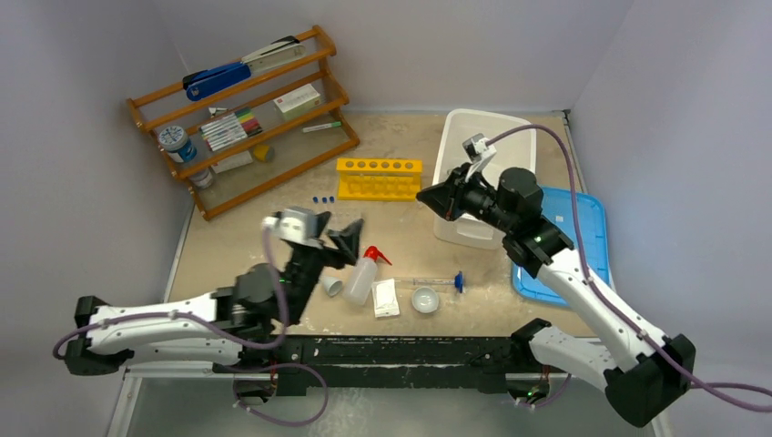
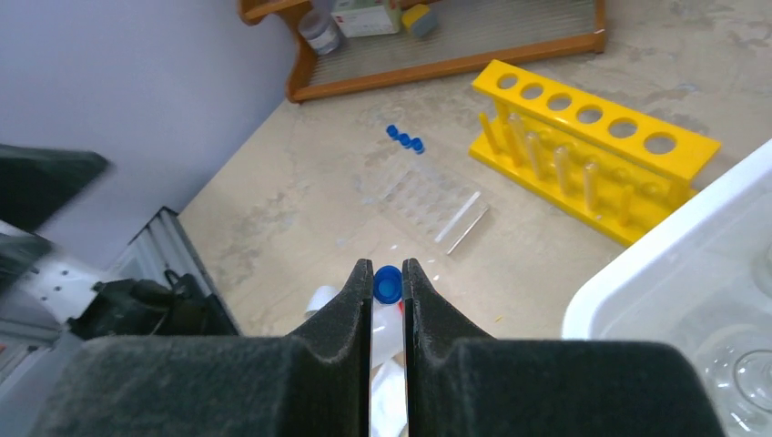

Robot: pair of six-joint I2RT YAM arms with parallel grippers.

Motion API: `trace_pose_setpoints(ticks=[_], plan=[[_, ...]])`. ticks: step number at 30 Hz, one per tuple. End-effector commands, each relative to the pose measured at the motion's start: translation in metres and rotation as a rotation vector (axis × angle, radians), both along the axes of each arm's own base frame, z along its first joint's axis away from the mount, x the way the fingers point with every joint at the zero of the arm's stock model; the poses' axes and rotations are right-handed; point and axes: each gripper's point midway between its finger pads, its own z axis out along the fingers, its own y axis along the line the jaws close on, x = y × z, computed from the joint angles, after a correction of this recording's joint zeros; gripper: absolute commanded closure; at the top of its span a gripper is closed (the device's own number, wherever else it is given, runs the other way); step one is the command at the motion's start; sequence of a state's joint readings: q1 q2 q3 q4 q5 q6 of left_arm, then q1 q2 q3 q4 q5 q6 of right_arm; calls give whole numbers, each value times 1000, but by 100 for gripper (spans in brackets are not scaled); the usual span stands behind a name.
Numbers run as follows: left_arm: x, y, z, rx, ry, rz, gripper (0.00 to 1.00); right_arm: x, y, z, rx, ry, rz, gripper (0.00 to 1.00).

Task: Organize the chemistry lab equipment
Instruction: Pick up the test tube at the center of the board.

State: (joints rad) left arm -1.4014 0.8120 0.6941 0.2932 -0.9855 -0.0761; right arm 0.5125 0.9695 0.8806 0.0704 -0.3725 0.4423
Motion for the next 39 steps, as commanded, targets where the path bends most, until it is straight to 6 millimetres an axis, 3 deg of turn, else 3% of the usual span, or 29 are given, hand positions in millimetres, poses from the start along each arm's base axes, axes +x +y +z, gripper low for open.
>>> trace_pose_setpoints(ticks=[1, 5, 10, 14, 18, 21, 24, 27, 32, 35, 39], plan=[[4, 80, 30, -290, 114, 225, 33, 34, 10, 25, -48, -172, -86, 100], [2, 130, 46, -339, 153, 367, 33, 54, 47, 9, -151, -208, -109, 100], [2, 156, 49, -285, 150, 472, 34, 80, 93, -25, -263, -227, -127, 100], [5, 147, 46, -104, 121, 539, 34, 98, 118, -50, -323, -233, -138, 100], [15, 129, 43, 73, 87, 639, 34, 109, 135, -53, -322, -253, -143, 100], [40, 127, 33, 88, 134, 671, 34, 116, 143, -53, -326, -274, -154, 100], [69, 129, 17, -1, 216, 618, 34, 120, 152, -52, -327, -289, -155, 100], [80, 131, 12, -88, 255, 560, 33, 122, 160, -56, -344, -304, -145, 100], [108, 132, 0, -148, 351, 444, 32, 126, 169, -72, -381, -319, -141, 100], [132, 122, -11, -230, 421, 308, 32, 129, 173, -81, -397, -320, -144, 100], [159, 119, -5, -450, 436, 112, 32, 131, 175, -84, -401, -322, -147, 100]])
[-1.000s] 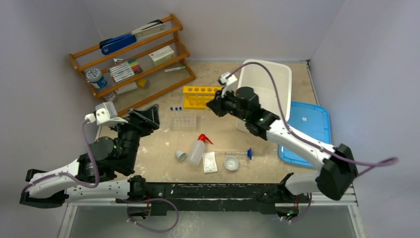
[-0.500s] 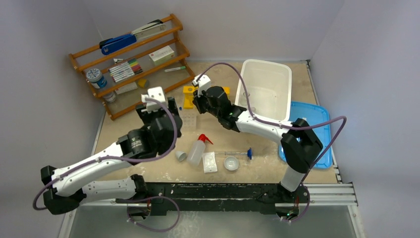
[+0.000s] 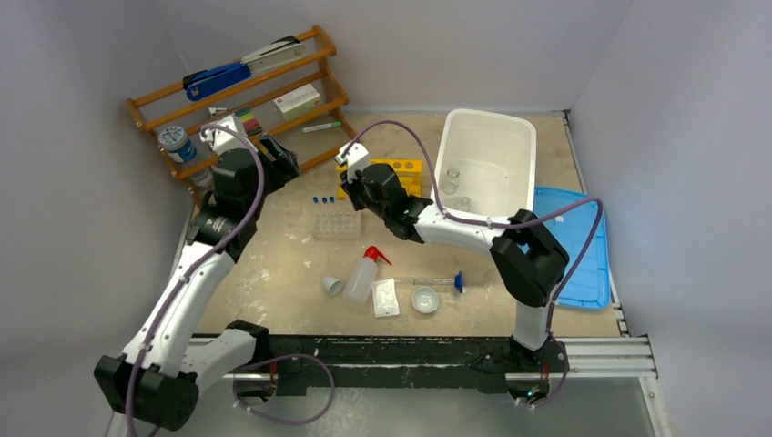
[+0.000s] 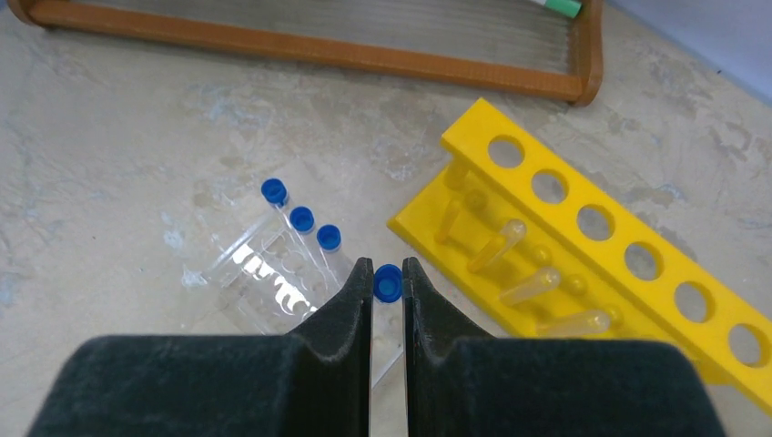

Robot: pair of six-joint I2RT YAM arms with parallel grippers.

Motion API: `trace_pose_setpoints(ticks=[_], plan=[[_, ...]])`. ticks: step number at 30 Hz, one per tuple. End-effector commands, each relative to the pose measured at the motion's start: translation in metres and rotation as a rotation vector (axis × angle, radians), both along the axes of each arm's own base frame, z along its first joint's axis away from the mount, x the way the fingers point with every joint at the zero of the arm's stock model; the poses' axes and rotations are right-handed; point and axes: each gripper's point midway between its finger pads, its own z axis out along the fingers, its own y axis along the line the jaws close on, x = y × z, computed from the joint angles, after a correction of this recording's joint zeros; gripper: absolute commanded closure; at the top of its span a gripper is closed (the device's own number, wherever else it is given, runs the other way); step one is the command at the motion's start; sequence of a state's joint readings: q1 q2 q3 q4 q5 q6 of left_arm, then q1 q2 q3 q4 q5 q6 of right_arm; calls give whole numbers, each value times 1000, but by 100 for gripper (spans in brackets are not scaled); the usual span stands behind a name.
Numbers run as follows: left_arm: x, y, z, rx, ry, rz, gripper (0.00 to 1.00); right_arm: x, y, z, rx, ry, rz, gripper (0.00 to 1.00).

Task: Organize the chemistry lab equipment
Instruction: Pick up the test tube at the center of the board, then insert the test tube into the slot of the test tube rack.

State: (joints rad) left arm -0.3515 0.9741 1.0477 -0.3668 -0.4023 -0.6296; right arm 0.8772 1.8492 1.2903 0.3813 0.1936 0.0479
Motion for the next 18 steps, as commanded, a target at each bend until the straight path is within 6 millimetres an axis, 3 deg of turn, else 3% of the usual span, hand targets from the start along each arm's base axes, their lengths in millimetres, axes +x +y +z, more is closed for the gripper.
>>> trace_pose_setpoints(ticks=[1, 6, 11, 18], plan=[[17, -50, 23, -305, -107, -338, 32, 11, 7, 38, 61, -98, -19, 100], [21, -52, 29, -289, -130, -357, 31, 14, 13, 27, 39, -95, -5, 100], [22, -32, 18, -204, -87, -268, 32, 16, 19, 21, 35, -93, 9, 100], [21, -18, 25, -146, -77, -211, 32, 15, 27, 9, 8, -91, 17, 100]])
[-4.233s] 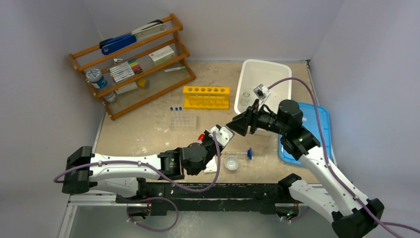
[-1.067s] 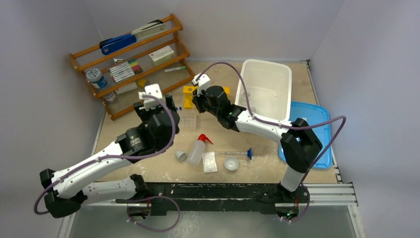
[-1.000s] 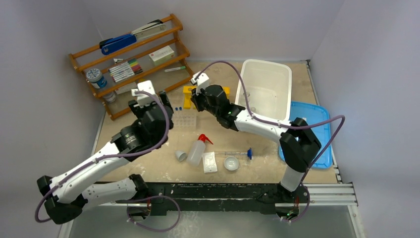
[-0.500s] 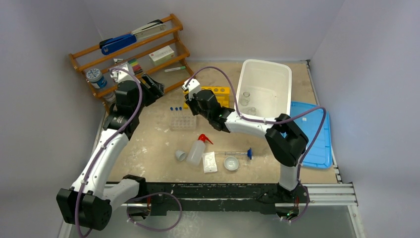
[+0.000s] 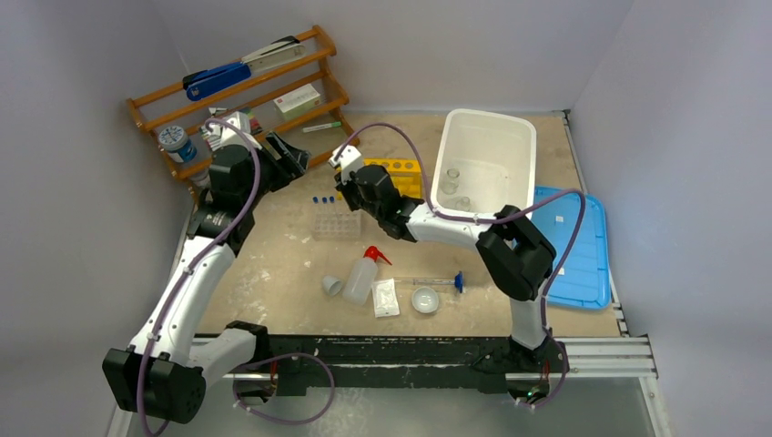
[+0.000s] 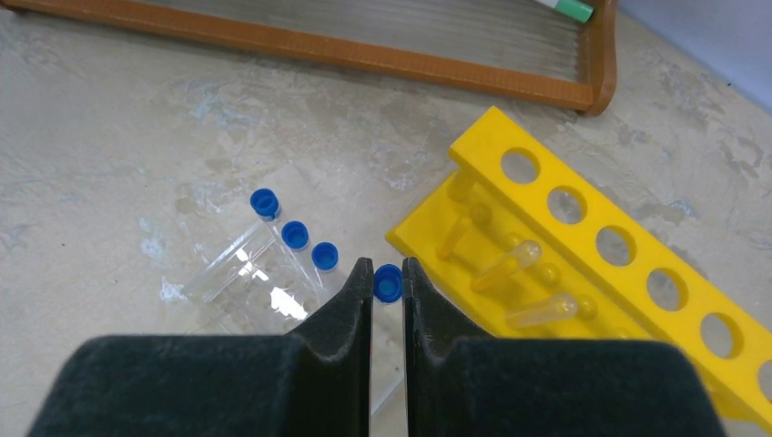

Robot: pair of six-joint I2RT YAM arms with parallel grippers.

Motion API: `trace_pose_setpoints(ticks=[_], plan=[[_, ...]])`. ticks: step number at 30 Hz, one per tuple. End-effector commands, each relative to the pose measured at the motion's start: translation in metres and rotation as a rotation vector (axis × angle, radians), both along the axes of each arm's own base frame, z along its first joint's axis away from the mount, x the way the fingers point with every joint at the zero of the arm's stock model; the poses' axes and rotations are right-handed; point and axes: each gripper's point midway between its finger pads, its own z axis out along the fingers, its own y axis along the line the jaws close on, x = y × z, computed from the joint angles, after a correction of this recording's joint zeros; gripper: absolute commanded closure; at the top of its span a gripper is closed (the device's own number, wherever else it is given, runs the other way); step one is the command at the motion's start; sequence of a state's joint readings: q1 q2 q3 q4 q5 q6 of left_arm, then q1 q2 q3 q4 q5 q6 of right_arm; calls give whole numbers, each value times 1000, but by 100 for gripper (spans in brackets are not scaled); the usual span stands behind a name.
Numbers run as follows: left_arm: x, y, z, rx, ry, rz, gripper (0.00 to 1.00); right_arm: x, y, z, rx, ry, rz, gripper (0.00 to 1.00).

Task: Organize the chemistry lab equipment
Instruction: Insert the test tube into the slot of the test tube rack.

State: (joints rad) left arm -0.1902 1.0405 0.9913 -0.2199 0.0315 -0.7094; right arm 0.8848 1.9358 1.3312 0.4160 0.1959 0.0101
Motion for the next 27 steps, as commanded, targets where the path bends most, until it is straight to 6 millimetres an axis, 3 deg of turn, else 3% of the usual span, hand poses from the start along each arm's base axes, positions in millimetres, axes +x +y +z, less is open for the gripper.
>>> trace_pose_setpoints(ticks=[1, 7, 27], plan=[[-1, 13, 41, 53, -93, 38, 32, 6, 14, 28, 39, -77, -2, 100], [-4, 24, 42, 102, -88, 78, 31, 3, 20, 23, 29, -77, 8, 100], [-3, 24, 40, 103, -90, 82, 31, 6, 23, 5, -7, -65, -4, 100]])
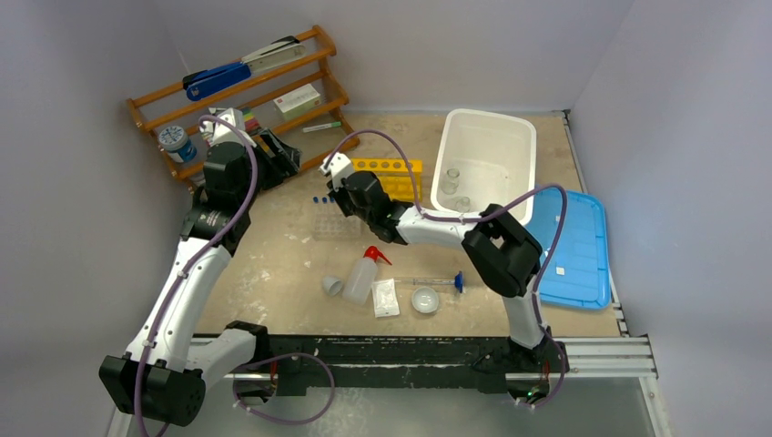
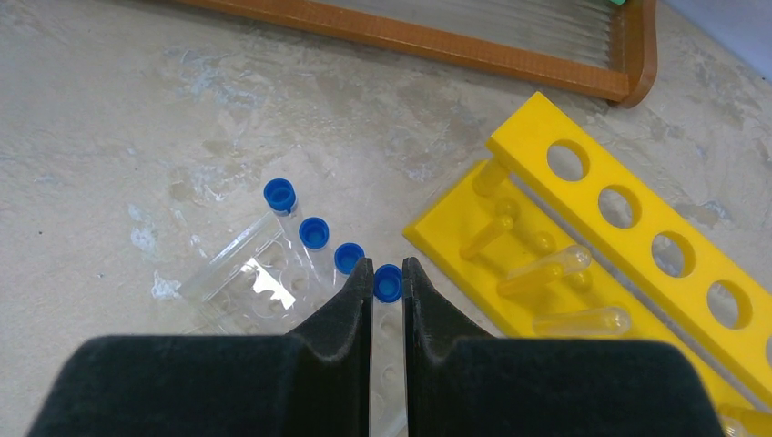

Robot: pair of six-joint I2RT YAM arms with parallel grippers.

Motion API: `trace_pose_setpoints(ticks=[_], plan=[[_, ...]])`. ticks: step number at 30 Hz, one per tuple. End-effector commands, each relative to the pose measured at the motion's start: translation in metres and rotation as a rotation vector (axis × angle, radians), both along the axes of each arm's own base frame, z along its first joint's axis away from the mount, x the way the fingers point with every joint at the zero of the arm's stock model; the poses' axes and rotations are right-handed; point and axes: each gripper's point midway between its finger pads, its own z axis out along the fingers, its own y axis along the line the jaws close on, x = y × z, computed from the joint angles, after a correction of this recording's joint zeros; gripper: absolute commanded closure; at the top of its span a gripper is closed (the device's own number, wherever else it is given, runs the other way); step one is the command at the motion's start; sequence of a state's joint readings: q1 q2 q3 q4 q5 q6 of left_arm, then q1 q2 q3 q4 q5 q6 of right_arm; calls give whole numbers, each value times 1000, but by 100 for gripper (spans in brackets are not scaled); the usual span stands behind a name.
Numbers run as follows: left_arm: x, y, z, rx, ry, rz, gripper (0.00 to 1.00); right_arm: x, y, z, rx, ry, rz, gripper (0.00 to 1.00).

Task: Organize the chemistry lab equipment
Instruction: Insert the test tube into the slot of the test tube rack.

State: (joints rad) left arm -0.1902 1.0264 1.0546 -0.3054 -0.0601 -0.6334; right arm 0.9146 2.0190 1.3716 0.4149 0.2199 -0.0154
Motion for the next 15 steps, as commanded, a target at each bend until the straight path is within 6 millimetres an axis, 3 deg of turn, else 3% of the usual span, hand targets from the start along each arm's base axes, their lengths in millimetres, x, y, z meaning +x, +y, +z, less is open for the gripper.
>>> trace_pose_setpoints(ticks=[1, 15], plan=[[0, 5, 26, 8, -81, 11, 31, 9, 7, 31, 50, -71, -17, 100], [0, 6, 25, 11, -81, 17, 31, 8, 8, 22, 39, -63, -16, 100]])
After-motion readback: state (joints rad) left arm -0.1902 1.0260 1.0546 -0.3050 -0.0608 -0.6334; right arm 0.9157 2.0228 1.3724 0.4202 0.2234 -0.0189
